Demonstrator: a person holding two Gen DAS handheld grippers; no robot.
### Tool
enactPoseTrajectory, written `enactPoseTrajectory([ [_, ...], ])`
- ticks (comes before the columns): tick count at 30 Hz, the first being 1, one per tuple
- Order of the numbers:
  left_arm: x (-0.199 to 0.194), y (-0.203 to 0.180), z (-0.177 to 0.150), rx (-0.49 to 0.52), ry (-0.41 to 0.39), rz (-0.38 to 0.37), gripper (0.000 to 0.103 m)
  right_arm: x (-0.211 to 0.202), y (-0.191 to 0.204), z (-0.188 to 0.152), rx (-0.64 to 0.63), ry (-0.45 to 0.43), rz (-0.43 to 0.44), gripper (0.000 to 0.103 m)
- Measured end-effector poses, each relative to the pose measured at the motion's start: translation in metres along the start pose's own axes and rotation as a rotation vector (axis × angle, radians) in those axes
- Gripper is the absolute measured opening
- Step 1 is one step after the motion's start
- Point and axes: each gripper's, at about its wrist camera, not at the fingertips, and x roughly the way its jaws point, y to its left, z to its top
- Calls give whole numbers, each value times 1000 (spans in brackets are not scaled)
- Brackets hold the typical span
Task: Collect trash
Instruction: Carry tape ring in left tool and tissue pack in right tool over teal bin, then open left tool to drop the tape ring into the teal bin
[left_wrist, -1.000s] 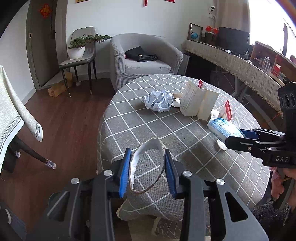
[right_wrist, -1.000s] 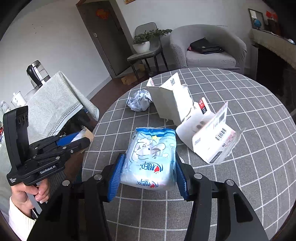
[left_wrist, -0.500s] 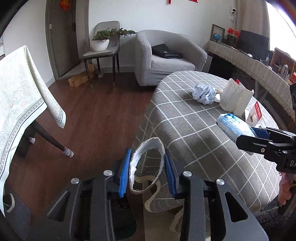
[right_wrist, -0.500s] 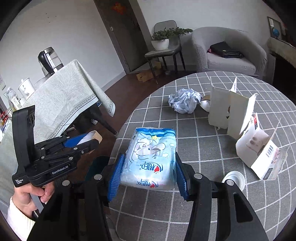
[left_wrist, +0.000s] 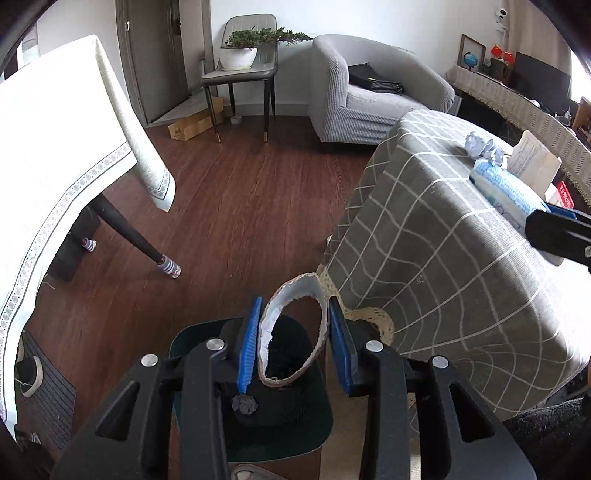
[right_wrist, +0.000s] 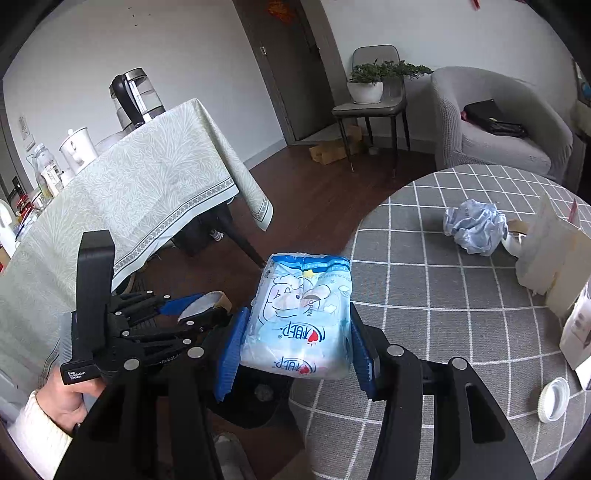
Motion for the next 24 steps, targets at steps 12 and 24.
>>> enactPoseTrajectory([
  [12,26,42,-35,-41,136,33,38,43,43,3,-57,61,41,53],
  [24,64,74,-75,-78,301,39,38,88,77,-1,-87,140,61,53],
])
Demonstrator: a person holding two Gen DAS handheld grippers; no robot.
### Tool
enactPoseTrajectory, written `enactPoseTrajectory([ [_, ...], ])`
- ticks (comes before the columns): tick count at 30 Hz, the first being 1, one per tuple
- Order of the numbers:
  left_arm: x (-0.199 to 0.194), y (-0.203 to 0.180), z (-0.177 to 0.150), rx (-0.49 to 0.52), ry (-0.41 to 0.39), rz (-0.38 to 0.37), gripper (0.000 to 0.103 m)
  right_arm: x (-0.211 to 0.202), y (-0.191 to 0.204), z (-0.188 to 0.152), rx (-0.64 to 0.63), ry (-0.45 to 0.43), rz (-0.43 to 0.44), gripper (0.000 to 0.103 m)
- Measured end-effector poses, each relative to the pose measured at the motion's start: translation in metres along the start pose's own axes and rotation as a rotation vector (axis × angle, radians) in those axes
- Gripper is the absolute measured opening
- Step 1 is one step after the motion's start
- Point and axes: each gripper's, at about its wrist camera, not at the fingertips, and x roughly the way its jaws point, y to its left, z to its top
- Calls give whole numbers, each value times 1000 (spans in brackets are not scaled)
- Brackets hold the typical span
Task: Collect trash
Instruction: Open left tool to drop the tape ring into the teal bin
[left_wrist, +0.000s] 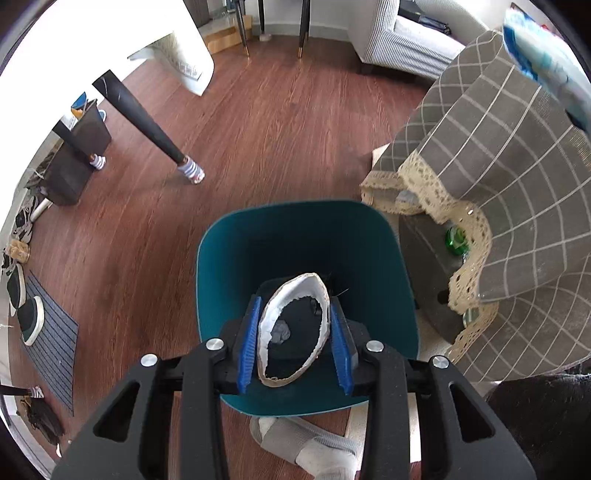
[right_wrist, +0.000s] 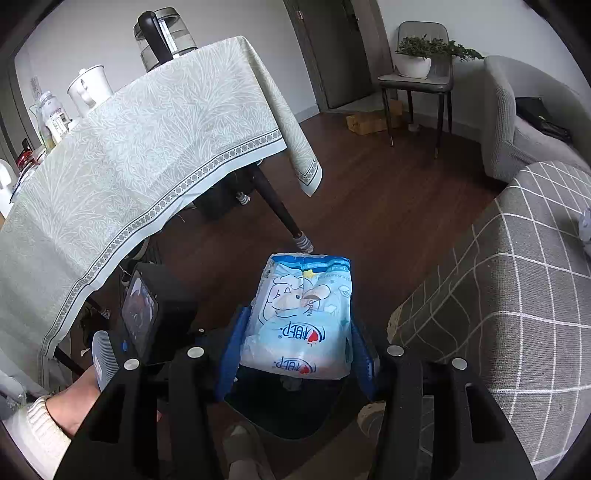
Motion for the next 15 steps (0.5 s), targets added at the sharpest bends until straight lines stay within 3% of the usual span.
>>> enactPoseTrajectory([
  [9,31,21,-20,-5,118,-10,39,29,15,-1,-3,51,1,53],
  [13,34,28,-25,-7,118,-2,57,40,17,-3,-2,72,-7,53],
  [15,33,30,-26,-14,111,-2,57,45,18,-3,0,81,-11,53],
])
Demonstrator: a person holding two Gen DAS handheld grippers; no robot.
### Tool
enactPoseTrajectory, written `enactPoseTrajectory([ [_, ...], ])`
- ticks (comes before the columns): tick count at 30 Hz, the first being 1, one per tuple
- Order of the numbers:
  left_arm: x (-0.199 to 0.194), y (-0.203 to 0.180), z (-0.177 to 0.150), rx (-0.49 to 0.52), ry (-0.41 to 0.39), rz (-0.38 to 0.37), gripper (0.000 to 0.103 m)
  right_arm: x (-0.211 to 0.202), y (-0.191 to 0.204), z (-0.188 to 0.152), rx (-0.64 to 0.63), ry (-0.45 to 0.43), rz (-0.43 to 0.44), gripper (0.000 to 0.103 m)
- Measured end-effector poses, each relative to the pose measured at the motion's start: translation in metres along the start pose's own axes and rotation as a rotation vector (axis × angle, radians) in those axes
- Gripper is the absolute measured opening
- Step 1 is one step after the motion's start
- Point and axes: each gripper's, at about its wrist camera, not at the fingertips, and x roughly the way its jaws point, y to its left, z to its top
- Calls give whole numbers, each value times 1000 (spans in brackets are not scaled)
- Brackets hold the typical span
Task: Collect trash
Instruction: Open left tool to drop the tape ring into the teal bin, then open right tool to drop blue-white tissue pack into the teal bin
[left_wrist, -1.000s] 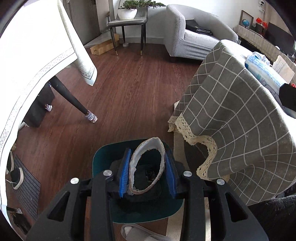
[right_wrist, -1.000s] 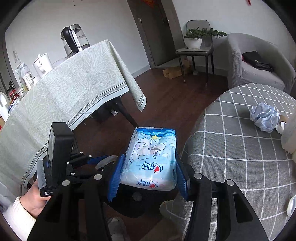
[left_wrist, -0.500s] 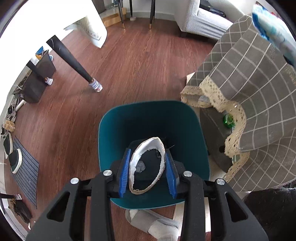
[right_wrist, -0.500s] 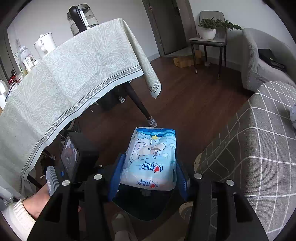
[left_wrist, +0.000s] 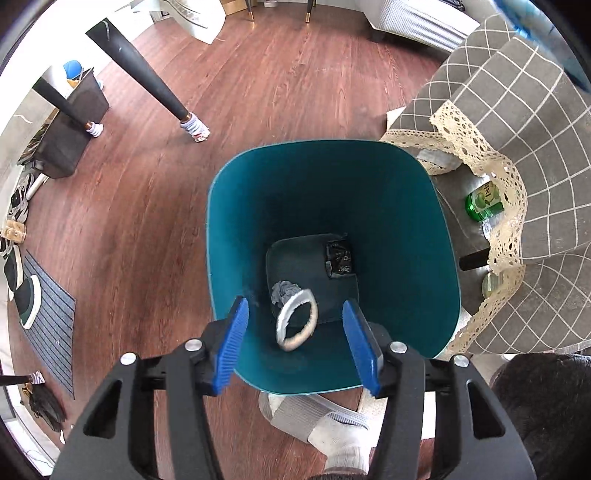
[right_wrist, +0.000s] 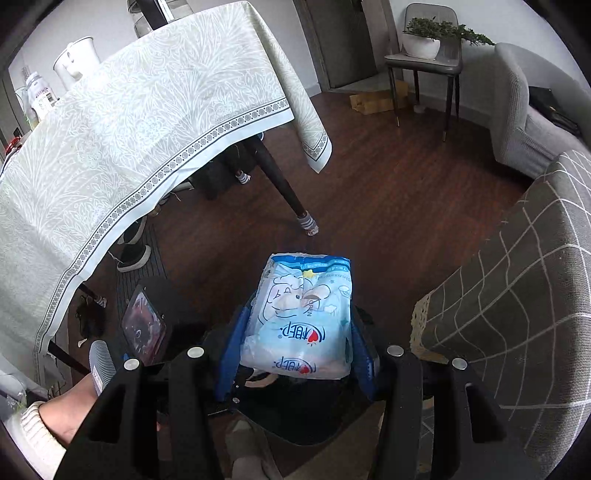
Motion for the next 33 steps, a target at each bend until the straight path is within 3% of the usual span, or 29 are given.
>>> enactPoseTrajectory([
  [19,-64,47,10,-124,-207,-20,74,64,4,-7,11,125,-38,53],
  [25,-81,62,14,-151,-254,-12,73,89,10,-8,4,179,-44,53],
  [33,-110,69,18,-170,-333,4,59,118,16,-15,0,248,-54,53],
])
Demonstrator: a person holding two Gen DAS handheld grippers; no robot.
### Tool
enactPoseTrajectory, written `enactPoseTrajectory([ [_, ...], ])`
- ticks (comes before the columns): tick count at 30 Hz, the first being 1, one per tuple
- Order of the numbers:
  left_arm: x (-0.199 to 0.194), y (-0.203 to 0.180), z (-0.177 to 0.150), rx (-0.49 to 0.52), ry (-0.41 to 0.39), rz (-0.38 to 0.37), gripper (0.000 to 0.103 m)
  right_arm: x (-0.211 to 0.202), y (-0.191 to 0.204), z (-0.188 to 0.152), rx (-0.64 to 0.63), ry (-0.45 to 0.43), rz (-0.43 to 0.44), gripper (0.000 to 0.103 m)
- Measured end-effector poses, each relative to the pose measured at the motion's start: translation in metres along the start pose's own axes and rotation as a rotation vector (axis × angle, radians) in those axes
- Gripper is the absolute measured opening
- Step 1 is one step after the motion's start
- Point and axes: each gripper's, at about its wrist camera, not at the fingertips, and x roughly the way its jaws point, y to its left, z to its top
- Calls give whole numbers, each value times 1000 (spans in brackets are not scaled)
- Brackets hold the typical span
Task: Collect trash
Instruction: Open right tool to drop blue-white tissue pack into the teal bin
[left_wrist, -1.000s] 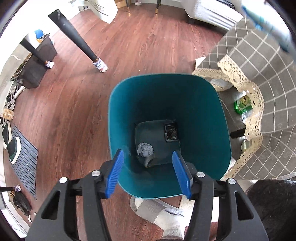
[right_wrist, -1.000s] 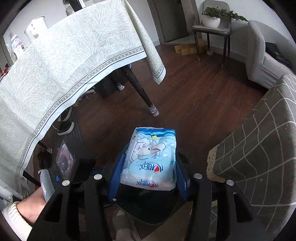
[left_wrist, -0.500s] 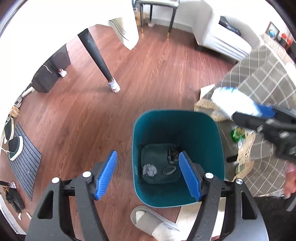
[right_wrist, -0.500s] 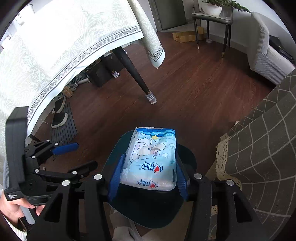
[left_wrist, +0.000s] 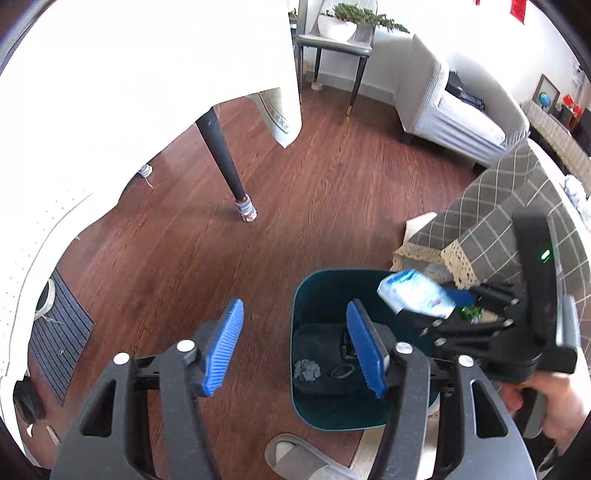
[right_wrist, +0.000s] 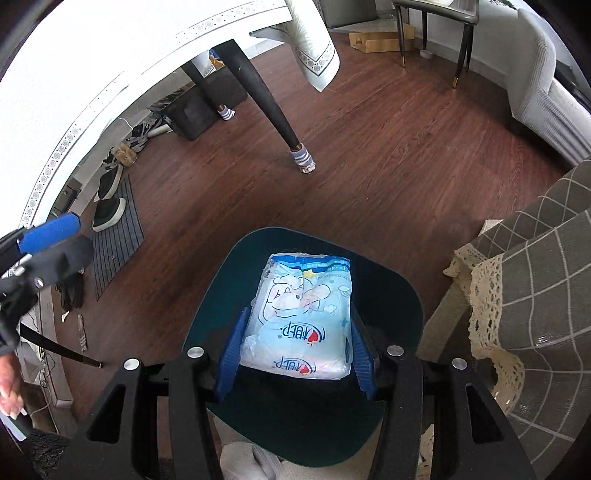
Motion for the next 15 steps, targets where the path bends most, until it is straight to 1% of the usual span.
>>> enactPoseTrajectory([
  [5,-25,-2,13,-24,-79,-17,54,10,4,-5,-15,32,-5,53],
  [9,-48,-11,23,-28,-141,-47,49,15,4,-9,-19,49,-22,54],
  [11,-59,-20,28,-19,-169,-63,47,17,4,-11,-21,51,-33,58],
  [12,-65,-24,31,-15,-184,-72,47,18,3,-12,-24,52,-42,63],
  [13,-70,-28,34,-13,-197,-80,47,17,3,-14,-27,52,-50,66],
  [15,-81,-36,38,-15,-227,-100,47,16,1,-17,-32,53,-54,67],
])
